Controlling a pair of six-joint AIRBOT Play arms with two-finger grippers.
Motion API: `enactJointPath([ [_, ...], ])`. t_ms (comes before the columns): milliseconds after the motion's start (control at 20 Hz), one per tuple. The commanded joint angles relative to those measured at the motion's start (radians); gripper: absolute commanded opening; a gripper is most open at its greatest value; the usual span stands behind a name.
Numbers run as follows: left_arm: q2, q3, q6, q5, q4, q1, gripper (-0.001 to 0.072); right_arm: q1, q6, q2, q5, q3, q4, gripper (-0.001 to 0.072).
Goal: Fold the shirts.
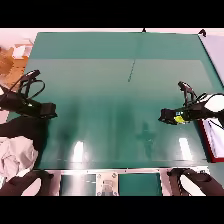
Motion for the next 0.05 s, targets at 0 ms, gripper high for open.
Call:
enactJointPath([
  [0, 0.010, -0.010, -0.001, 0.008, -0.001, -0.001, 0.0022, 0.011, 0.002, 0.006, -0.005, -0.008, 0.004, 0.0016],
])
